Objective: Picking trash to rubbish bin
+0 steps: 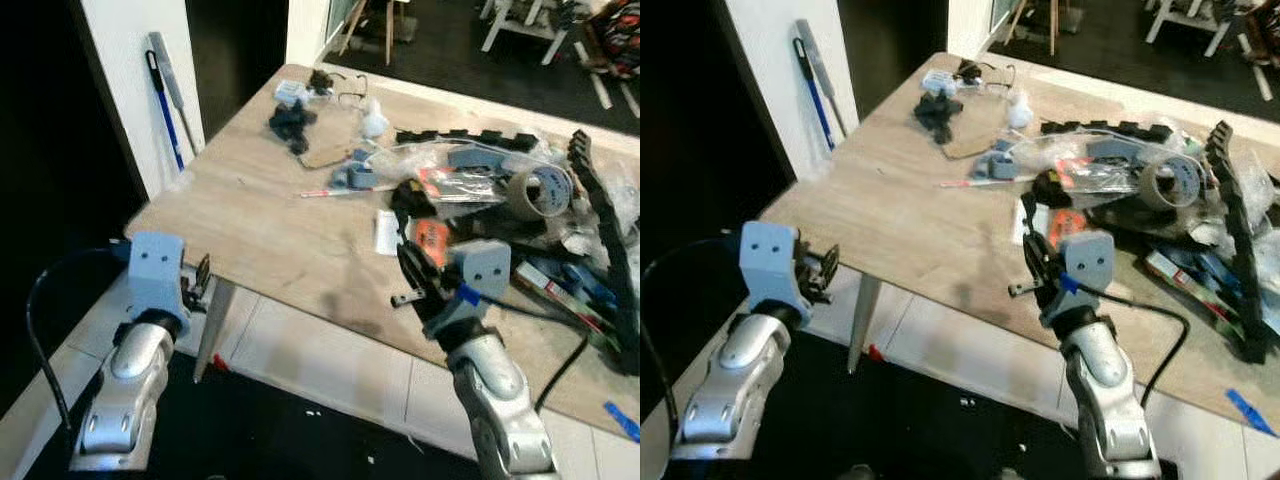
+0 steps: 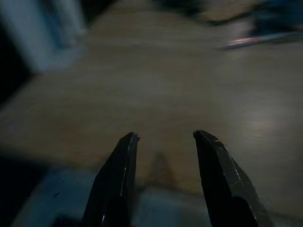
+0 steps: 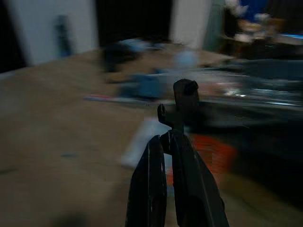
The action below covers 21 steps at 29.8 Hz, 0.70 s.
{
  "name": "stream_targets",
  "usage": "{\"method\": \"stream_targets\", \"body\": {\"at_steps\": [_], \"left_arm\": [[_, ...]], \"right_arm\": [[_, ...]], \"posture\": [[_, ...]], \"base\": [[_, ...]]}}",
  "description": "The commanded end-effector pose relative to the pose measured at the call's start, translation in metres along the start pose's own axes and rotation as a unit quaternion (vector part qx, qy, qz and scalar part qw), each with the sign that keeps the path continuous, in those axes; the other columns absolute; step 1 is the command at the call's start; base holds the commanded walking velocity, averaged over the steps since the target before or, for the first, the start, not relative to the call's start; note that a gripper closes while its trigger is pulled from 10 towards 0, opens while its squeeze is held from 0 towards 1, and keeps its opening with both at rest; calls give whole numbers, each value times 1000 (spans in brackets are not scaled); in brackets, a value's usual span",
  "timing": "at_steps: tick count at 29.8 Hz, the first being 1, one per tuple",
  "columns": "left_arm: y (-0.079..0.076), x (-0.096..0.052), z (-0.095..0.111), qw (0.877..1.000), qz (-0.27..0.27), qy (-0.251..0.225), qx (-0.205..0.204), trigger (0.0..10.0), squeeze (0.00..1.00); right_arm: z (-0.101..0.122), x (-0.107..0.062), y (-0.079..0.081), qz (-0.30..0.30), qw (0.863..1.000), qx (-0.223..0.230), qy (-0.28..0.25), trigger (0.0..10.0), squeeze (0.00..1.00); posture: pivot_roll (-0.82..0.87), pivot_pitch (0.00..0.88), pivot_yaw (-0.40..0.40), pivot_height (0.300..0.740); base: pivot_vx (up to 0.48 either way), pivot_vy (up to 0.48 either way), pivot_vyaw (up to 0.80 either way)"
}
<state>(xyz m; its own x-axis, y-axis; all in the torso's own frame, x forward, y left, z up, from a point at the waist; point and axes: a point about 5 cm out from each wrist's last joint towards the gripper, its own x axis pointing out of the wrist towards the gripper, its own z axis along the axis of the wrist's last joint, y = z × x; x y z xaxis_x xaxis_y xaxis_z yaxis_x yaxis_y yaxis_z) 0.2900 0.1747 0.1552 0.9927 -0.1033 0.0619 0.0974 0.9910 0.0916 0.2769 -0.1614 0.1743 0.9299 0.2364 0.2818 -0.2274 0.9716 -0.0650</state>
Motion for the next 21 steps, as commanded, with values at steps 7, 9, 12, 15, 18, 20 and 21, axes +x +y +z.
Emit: {"method": "stream_targets", "body": {"at_steps": [7,9,12,15,18,20,21], "left_arm": [[4,2,-5,1000,6,5,8,10000,0],[4,3,-3,1000,9,1,6,10000,0],[3,1,-4,1000,8,3,7,10000,0],[5,-1,-7,1000,11,7,6,10000,0],[8,-2,-9,1000,23,7,15,10000,0],[9,-3,-10,999,30,11,17,10000,0],[10,-4,-11,999,36,14,21,10000,0]], "right_arm": [[1,1,3,1,1000,0,0,10000,0],[1,1,3,0,1000,0,0,10000,0],[1,2,4,0,1000,-3,-4,10000,0],[3,4,5,2,1000,-4,-8,10000,0],[4,4,6,13,1000,-13,-10,10000,0],[4,4,6,16,1000,-15,-10,10000,0],[3,4,6,16,1000,-16,-9,10000,0]], "posture": [[-45,159,-69,740],[-43,158,-68,740],[-54,164,-65,740],[-61,168,-66,740],[-50,164,-74,740],[-45,160,-80,740],[-42,160,-82,740]], "base": [[0,0,0],[0,0,0],[0,0,0],[0,0,0],[0,0,0],[0,0,0],[0,0,0]]}}
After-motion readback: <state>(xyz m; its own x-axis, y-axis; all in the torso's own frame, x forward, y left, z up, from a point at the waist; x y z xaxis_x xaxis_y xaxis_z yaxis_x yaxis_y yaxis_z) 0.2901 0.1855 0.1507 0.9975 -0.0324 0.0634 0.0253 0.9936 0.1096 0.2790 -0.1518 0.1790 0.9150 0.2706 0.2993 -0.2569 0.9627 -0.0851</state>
